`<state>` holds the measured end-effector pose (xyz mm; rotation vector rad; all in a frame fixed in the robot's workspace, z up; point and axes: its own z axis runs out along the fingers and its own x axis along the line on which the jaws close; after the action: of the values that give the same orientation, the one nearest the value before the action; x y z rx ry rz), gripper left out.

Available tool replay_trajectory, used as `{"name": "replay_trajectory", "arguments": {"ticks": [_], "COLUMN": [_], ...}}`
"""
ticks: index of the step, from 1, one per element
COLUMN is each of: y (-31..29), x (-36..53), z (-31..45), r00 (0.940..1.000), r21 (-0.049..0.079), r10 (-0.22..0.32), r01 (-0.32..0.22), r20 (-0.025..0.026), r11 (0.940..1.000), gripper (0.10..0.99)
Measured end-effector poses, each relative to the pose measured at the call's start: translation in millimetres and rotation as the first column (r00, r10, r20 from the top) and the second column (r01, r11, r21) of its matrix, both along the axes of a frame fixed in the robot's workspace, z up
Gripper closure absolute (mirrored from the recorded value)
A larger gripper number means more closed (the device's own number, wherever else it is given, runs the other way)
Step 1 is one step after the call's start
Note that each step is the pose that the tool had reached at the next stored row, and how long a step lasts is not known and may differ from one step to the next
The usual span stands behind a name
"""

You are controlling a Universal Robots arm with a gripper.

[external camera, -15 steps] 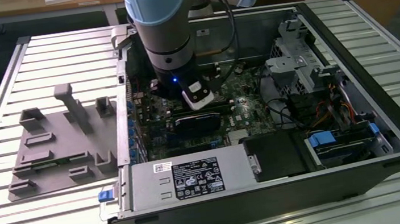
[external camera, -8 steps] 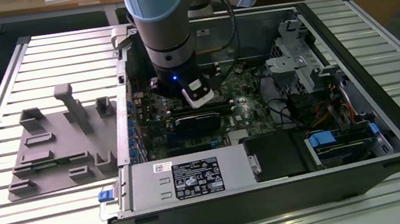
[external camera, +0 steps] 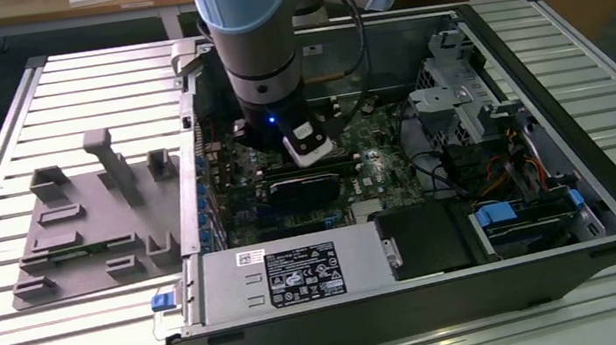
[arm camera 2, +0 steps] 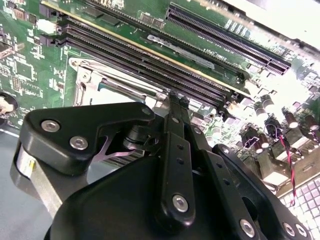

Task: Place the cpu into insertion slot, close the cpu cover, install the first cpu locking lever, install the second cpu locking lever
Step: 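Install the second cpu locking lever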

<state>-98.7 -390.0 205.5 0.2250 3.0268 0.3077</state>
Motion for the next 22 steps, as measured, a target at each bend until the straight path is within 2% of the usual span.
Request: {"name": "replay_trajectory", "arguments": {"ticks": [7,13,22], "y": [-3.4,-5.1,-5.2], "x": [0.3,0.3,-1.5], "z": [0.1,-0.1,-3.9], "r00": [1.0000,1.0000,0.9999], "r21": [-0.009,-0.010,-0.004], "r10": [0.000,0.000,0.000], "r01": [0.000,0.000,0.000], "r20": [0.0000,0.0003,0.0105], "r11": [1.0000,1.0000,1.0000], "gripper": [0.984,0.984,0.984]}}
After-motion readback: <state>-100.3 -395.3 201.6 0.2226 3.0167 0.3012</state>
